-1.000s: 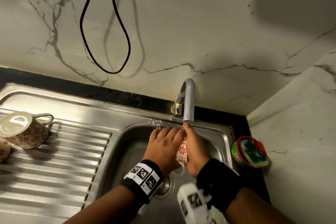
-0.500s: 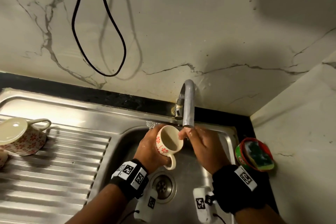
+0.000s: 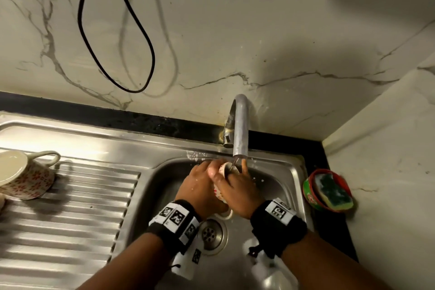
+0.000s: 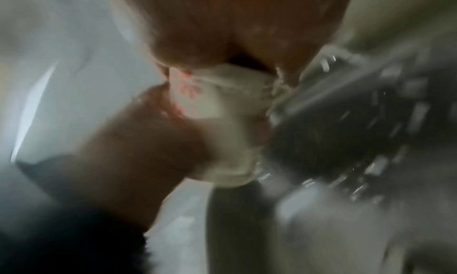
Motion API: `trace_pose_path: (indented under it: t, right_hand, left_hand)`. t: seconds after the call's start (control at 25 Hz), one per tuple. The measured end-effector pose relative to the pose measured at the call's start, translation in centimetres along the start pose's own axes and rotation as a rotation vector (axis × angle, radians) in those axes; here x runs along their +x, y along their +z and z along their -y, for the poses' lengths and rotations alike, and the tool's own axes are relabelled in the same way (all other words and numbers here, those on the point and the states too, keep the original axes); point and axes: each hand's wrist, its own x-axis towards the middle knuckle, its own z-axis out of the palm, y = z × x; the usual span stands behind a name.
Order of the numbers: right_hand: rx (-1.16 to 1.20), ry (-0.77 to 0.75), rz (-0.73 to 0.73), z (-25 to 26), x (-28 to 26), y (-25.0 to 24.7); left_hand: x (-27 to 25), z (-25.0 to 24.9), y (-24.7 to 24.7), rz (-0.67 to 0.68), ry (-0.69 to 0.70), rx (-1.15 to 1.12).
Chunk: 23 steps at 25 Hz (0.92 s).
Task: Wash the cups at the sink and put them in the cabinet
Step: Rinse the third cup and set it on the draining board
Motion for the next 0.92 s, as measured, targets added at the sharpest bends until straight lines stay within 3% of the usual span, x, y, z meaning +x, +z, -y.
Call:
trace_pose_path:
  t: [0.08, 0.12, 0.16, 0.2, 0.24, 0.32, 0.44, 0.48, 0.6, 0.68, 0.76, 0.8, 0.92]
  right_hand:
    - [0.416, 0.11, 0.022, -0.6, 0.4, 0.4]
    - [0.4, 0.04, -0.108, -0.2, 0.5, 0.4]
    - [0.168, -0.147, -0.155, -0.3, 0.6, -0.1]
    - [0.088, -0.212, -0.202, 0.0, 0.6, -0.4]
    - [-0.032, -0.267, -0.042, -0.7, 0.3, -1.4]
    - [0.305, -0.088, 0.035, -1.0, 0.8, -1.6]
    - [0.394, 0.153, -0.098, -0.5, 1.2, -1.4]
    - [0.263, 0.122, -0.061, 0.2, 0.9, -1.3]
    - [-0.231, -0.186, 0.006, -0.3, 0.5, -1.9]
    - [-0.414, -0.283, 0.081, -0.4, 0.1, -3.8]
    - [-0.586, -0.355, 0.135, -0.5, -0.1, -4.7]
    - [-0.553, -0.346, 0.157, -0.4, -0.2, -4.5]
    - [-0.227, -0.238, 0.12, -0.2, -0.1, -2.5]
  left_hand:
    - [-0.7, -0.3, 0.5, -0.036, 0.001, 0.14]
    - [-0.7, -0.6, 0.5, -0.084, 0.014, 0.161]
    - [-0.7, -0.8, 0.0, -0.083, 0.029, 0.158]
    - [-0.3, -0.7, -0.6, -0.038, 0.039, 0.129]
    - [0.1, -0.5, -1.1, 0.034, 0.013, 0.045]
    - [0.0, -0.3, -1.6, 0.122, -0.063, -0.125]
    - [-1.1, -0.8, -0.2, -0.003, 0.014, 0.081]
    - [-1.5, -1.0, 0.2, -0.061, 0.004, 0.088]
    - [-1.0, -0.6, 0.1, -0.132, -0.014, -0.041]
    - [-0.8, 0.3, -1.0, 0.053, -0.087, -0.308]
    - [-0.6, 0.7, -1.8, 0.191, -0.132, -0.434]
    - [-0.7, 0.4, -1.8, 0.167, -0.133, -0.396]
    - [-1.0, -0.2, -0.4, -0.1, -0.049, -0.133]
